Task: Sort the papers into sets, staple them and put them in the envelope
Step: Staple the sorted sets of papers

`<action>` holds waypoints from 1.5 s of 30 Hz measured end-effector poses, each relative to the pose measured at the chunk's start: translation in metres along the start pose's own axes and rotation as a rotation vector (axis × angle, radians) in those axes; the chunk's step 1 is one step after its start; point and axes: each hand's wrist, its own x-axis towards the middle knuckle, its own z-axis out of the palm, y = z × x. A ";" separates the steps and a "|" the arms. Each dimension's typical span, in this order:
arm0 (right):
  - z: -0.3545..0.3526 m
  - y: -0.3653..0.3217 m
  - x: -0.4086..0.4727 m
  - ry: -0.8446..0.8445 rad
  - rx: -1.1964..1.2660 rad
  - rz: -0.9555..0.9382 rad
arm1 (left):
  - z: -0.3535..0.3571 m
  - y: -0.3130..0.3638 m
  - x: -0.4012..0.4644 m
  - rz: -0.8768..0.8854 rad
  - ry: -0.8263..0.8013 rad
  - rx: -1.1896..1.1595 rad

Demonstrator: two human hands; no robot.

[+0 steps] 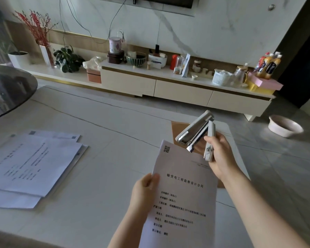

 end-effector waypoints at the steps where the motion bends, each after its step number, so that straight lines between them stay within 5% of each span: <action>1: -0.001 0.001 -0.001 -0.006 0.024 0.019 | 0.000 0.001 0.000 0.000 0.000 0.001; 7: -0.012 0.011 0.001 0.126 0.326 0.159 | 0.001 0.000 0.001 -0.039 -0.014 0.023; 15: 0.009 0.012 -0.002 0.097 0.638 0.238 | 0.005 0.001 -0.001 -0.038 -0.021 0.044; 32: 0.055 0.001 0.025 0.074 -0.250 -0.039 | 0.008 0.006 -0.003 -0.010 -0.048 0.071; 45: 0.060 0.010 0.020 0.025 -0.317 0.057 | 0.013 0.008 -0.007 0.051 -0.074 0.186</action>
